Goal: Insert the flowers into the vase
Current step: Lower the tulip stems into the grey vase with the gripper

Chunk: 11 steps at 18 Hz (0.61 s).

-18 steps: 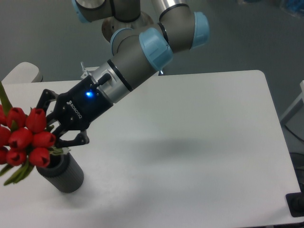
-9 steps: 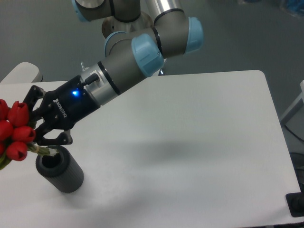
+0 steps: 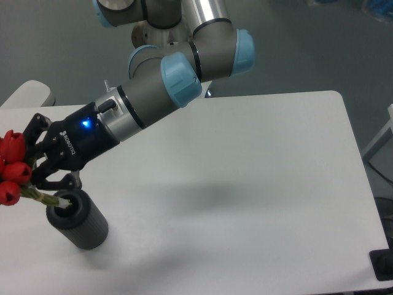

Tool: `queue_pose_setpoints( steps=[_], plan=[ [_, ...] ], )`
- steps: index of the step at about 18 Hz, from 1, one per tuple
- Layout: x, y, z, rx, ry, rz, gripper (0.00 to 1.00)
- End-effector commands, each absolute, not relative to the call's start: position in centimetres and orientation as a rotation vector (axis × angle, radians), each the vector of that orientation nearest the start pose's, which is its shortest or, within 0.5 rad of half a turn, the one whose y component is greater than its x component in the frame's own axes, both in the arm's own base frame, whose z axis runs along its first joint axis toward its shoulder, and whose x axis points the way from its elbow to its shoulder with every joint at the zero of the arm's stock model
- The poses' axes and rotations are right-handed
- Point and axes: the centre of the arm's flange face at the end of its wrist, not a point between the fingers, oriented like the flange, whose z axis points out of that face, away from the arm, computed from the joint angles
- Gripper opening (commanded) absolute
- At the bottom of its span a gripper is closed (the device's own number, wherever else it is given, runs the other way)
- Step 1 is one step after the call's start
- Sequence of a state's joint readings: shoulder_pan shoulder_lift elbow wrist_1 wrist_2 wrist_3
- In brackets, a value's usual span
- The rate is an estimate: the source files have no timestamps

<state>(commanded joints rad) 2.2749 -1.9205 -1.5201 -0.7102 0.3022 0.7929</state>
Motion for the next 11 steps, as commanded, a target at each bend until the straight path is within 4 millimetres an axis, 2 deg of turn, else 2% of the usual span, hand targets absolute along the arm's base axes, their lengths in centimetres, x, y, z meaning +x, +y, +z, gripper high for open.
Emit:
queue_pose_setpoints(
  steps=[11],
  plan=[
    [-21.9, 62.1, 45.4, -1.815, 0.481, -0.654, 0.31]
  ],
)
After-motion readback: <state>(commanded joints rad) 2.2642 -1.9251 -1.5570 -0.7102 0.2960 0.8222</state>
